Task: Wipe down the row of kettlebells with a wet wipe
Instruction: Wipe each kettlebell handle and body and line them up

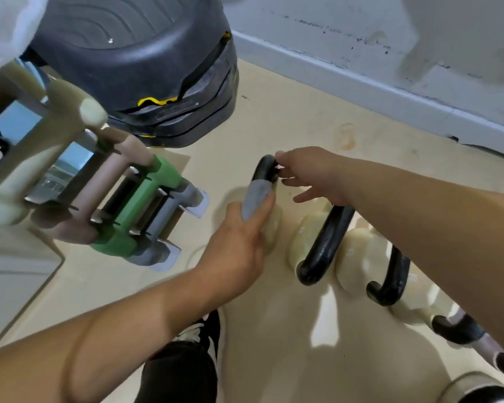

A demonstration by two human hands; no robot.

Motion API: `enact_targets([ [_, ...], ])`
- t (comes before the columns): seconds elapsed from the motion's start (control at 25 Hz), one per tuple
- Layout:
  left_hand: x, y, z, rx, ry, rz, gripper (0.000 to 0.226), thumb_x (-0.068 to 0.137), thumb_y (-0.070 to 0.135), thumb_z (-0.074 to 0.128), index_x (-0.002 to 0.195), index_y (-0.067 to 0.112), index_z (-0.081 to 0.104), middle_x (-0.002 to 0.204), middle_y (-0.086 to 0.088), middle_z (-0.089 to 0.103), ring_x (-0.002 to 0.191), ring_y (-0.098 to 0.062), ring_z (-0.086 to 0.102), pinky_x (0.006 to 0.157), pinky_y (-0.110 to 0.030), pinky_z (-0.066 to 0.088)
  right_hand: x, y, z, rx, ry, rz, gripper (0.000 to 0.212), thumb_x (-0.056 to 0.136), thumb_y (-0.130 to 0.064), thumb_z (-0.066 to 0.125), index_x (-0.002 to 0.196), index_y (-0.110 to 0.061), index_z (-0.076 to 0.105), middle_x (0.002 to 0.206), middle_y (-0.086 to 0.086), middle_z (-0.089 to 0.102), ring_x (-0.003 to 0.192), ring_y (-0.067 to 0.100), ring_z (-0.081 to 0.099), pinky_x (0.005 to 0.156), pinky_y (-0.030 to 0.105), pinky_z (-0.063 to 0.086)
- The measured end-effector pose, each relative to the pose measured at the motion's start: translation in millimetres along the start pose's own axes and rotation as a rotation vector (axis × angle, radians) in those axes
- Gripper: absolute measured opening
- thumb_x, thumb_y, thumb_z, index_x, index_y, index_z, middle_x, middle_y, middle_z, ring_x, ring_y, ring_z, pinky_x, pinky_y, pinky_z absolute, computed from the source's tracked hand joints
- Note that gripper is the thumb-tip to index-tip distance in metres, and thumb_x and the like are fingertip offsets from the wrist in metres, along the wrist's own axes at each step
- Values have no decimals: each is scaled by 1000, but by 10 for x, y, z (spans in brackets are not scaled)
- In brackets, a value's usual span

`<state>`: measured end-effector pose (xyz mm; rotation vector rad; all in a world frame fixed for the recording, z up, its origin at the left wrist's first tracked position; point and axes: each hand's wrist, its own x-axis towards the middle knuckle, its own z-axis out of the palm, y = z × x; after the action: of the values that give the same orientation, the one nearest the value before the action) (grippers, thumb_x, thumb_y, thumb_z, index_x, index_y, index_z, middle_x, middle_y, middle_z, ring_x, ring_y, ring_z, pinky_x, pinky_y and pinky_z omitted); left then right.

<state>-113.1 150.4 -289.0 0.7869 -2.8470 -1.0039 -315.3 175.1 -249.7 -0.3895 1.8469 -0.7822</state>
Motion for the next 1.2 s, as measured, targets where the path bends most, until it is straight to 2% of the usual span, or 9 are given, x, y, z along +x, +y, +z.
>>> enact_targets([
  [0.16, 804, 58, -153, -241, -91, -240, 87, 91, 27, 44, 159, 41, -8, 133, -13, 55, 108, -29, 61, 92, -46, 52, 48, 27, 2, -87, 30, -9, 52, 102, -57, 41, 137, -23, 60, 136, -4, 64, 117, 13, 64, 89, 41, 57],
  [0.28, 1013, 142, -256, -515, -148, -388, 74, 101, 53, 34, 162, 31, 0, 161, 3, 36, 139, -20, 45, 110, -37, 39, 61, 1, 0, -99, 30, -20, 55, 103, -60, 33, 132, -24, 63, 126, -4, 69, 114, 14, 65, 95, 45, 56],
  [0.44, 172, 95, -50, -528, 5, -290, 70, 103, 62, 24, 163, 32, 3, 165, 15, 21, 149, 0, 23, 120, -27, 23, 113, 11, 20, -166, 58, -26, 59, 98, -65, 41, 130, -21, 63, 128, 2, 67, 116, 21, 64, 94, 46, 57],
  [0.56, -189, 63, 173, -416, 92, -282, 70, 106, 50, 34, 163, 29, 0, 156, 23, 22, 135, 23, 22, 103, -1, 15, 98, 18, 114, -304, 74, -111, 54, 96, -59, 53, 130, -19, 65, 137, 10, 61, 113, 27, 62, 96, 44, 57],
  [0.64, -79, 55, 193, -299, 126, -296, 71, 105, 35, 45, 162, 24, 3, 158, 6, 34, 136, -5, 40, 101, -13, 31, 78, -16, 187, -352, 59, -261, 51, 101, -46, 50, 149, -28, 50, 151, 0, 52, 108, 18, 53, 92, 33, 49],
  [0.72, 37, 87, 187, -256, 150, -262, 72, 103, 29, 49, 161, 22, 6, 146, -4, 49, 119, -22, 56, 93, -34, 47, 73, -81, 179, -469, 14, -378, 42, 103, -32, 44, 144, -36, 55, 149, -7, 53, 111, 13, 52, 89, 26, 40],
  [0.92, 175, -37, -4, -176, 131, -160, 58, 96, 20, 52, 149, 22, 30, 112, -2, 62, 89, -22, 62, 71, -38, 50, 109, -129, 59, -656, 3, -339, 28, 99, -30, 40, 105, -32, 67, 117, -7, 58, 108, 22, 59, 95, 40, 50],
  [1.08, 581, -108, -203, 18, 72, -201, 26, 93, 21, 53, 118, 16, 51, 98, -4, 66, 86, -29, 61, 63, -38, 45, 206, -30, 106, -647, -38, -301, 30, 105, -40, 32, 114, -24, 55, 127, 2, 42, 108, 26, 55, 97, 43, 47],
  [1.2, 279, -261, 19, 8, 238, -134, 45, 92, 16, 58, 137, 17, 49, 114, -5, 63, 98, -26, 59, 75, -38, 47, 254, 3, 124, -602, -64, -259, 33, 108, -41, 27, 120, -22, 51, 130, 3, 38, 110, 24, 49, 96, 37, 38],
])
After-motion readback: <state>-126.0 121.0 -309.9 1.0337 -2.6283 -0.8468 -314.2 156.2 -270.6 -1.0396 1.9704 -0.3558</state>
